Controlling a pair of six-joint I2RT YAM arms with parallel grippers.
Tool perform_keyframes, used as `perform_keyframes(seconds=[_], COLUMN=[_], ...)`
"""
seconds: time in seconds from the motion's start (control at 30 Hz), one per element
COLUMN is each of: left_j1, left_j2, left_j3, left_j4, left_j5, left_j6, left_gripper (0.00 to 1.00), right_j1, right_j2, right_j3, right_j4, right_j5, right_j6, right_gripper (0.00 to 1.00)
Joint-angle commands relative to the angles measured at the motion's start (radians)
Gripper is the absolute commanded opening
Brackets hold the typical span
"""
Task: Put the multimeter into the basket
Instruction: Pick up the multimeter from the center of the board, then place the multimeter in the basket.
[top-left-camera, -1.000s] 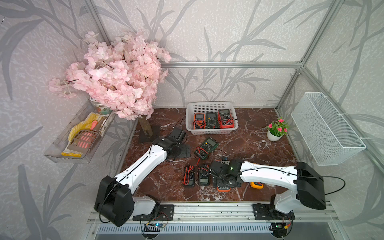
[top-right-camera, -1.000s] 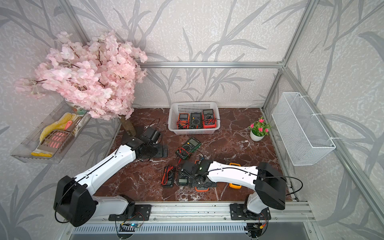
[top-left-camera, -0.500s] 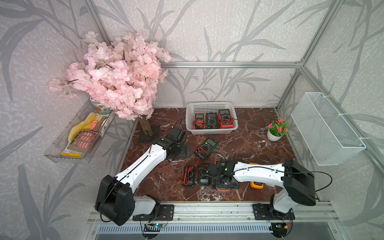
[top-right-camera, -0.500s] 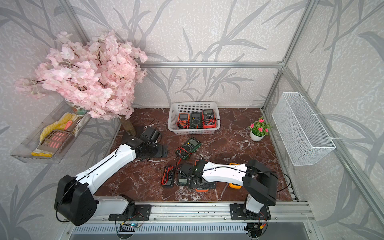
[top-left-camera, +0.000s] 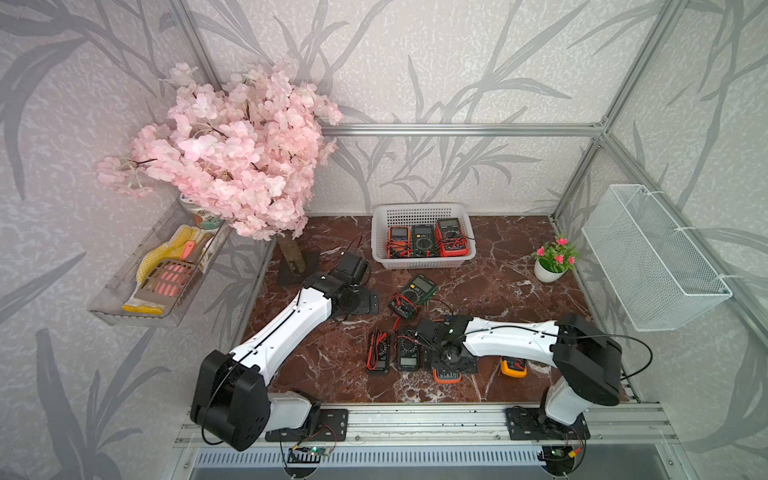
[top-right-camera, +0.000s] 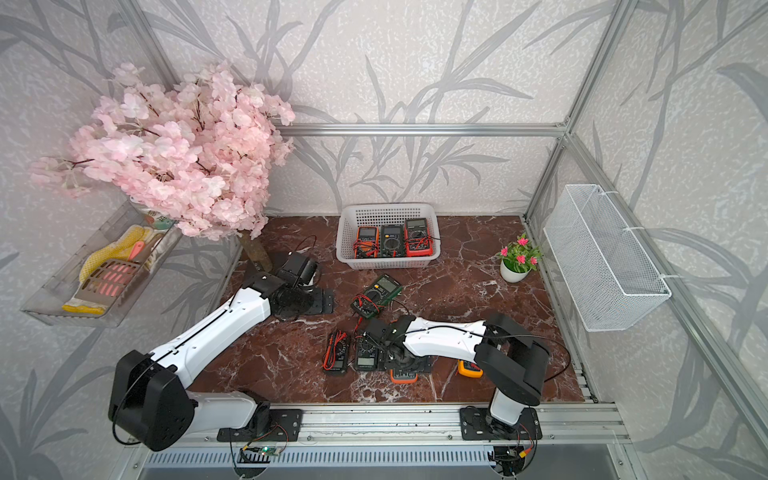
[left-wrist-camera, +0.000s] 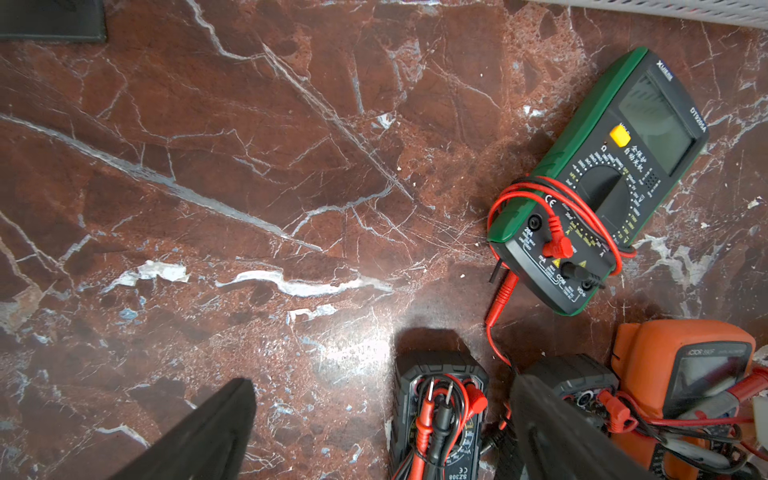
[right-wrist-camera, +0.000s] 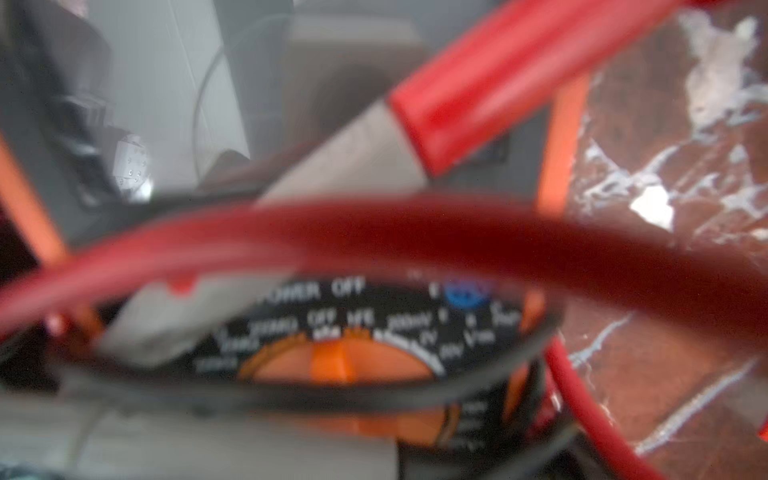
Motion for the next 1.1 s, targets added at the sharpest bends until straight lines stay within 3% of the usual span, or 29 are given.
perform_keyframes(seconds=[0.0,0.1,0.47,0.8,1.07], left_j1=[0.009,0.014,0.029,0.035,0.036], left_j2=[0.007,0.007,-0.009,0.001,0.072], left_j3=[0.024,0.025,0.026,0.056,0.160], left_j4=[-0.018,-0.013,0.002,0.043,0.048], left_j5=[0.009,0.020,0.048,0.078,0.062], left_j6=[0.013,0.007,-0.025,-0.076,-0.096], left_gripper=[1.00,1.00,1.00,1.00,1.00], right_j1=[-0.023,-0.034,-0.064,-0.149,-0.270], right_j2=[0.043,0.061,0.015,-0.110,-0.164], right_j3=[0.024,0.037,0.023,0.010,0.112], right_j4=[-0.014,-0.018,-0.060,-0.138,-0.223], right_j5=[0.004,-0.008,-0.027,-0.030,-0.020], right_j6=[-0.020,-0.034,-0.075,-0.189,-0.339], right_gripper=[1.00,0.98,0.68,0.62,0.61])
